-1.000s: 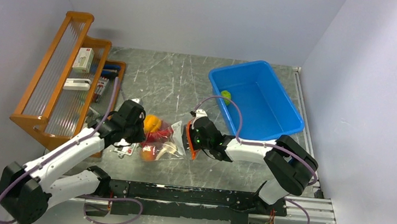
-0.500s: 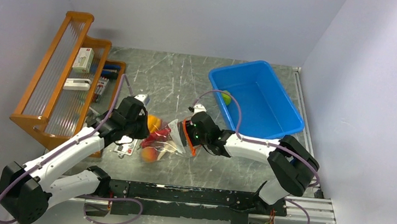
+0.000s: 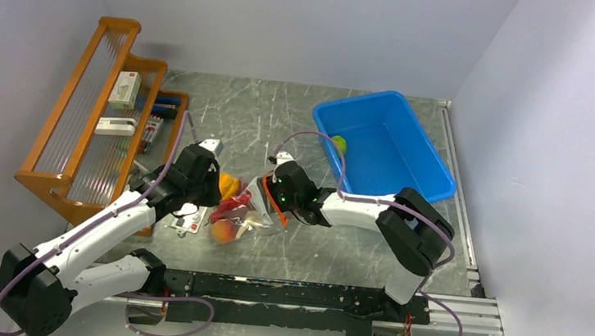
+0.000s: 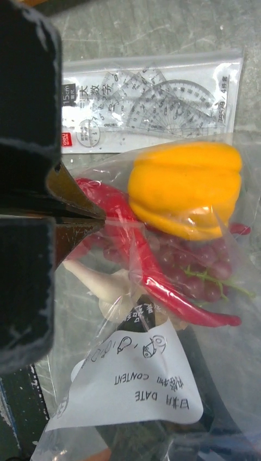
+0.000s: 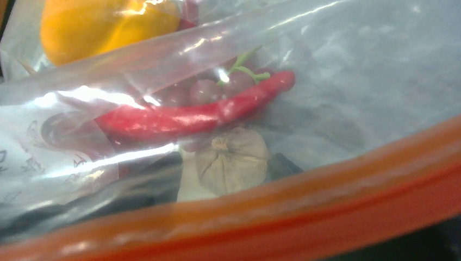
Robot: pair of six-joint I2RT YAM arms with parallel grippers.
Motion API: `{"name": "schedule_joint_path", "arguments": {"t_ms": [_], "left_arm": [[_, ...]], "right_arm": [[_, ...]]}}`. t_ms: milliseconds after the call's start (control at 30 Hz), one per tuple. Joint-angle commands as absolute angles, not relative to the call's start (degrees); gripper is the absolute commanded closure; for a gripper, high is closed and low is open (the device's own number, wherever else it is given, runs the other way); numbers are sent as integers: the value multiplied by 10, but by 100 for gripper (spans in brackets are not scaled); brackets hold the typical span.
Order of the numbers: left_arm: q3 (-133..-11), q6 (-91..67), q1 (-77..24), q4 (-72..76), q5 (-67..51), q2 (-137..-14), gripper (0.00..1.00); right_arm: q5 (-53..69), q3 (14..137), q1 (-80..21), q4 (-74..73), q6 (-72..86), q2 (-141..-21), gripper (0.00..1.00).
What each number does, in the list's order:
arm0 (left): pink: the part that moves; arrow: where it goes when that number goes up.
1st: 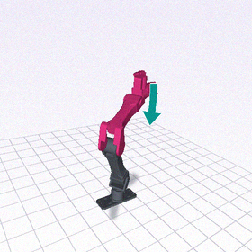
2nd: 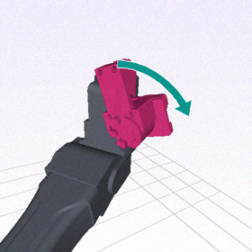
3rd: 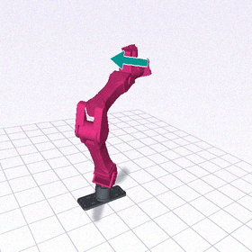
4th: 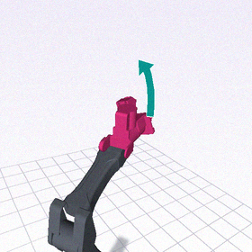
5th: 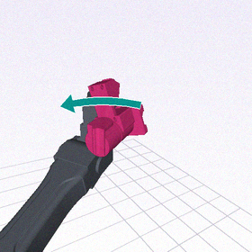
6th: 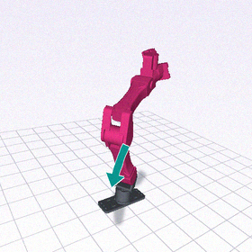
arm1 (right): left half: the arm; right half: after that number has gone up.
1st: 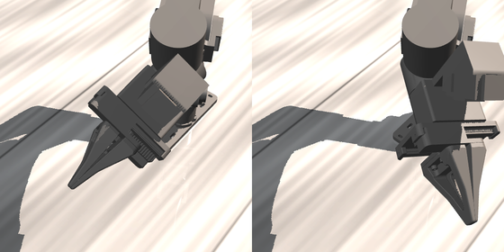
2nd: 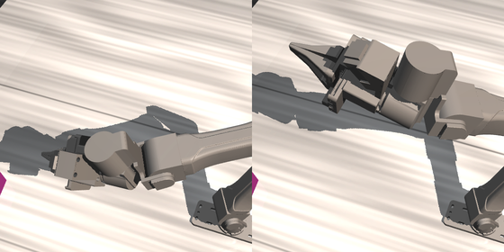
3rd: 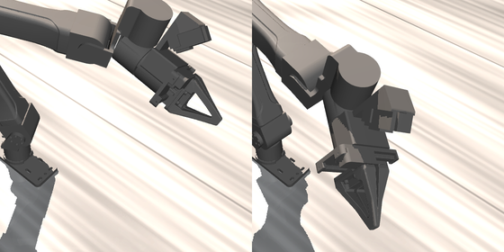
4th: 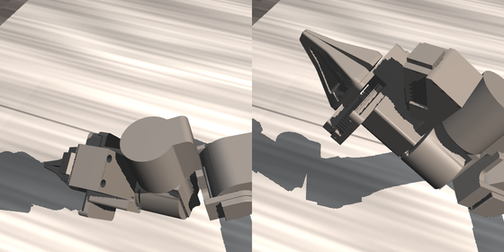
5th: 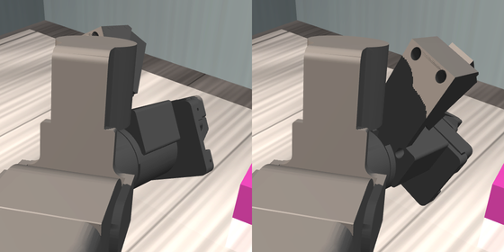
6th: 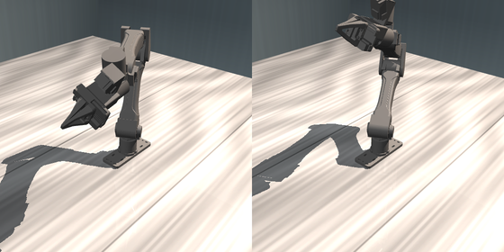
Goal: Open the zip-top bag and remove the fake food
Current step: Pick up the fake vegetable from the zipper food storage bag.
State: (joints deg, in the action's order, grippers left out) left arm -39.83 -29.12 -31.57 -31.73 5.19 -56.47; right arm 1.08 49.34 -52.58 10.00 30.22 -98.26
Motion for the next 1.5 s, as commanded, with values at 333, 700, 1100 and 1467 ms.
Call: {"name": "schedule_joint_path", "arguments": {"t_ms": [333, 700, 1100, 1467], "left_arm": [[-403, -283, -312, -314, 148, -536, 2], [-358, -198, -311, -199, 82, -563, 12], [-384, -193, -312, -224, 68, -648, 54], [-388, -180, -311, -220, 66, -630, 83]], "right_arm": [[-7, 460, -525, 85, 329, -957, 69], [-3, 431, -524, 84, 339, -900, 69], [-21, 410, -524, 88, 350, -873, 67], [-35, 438, -524, 29, 330, -891, 52]]}}
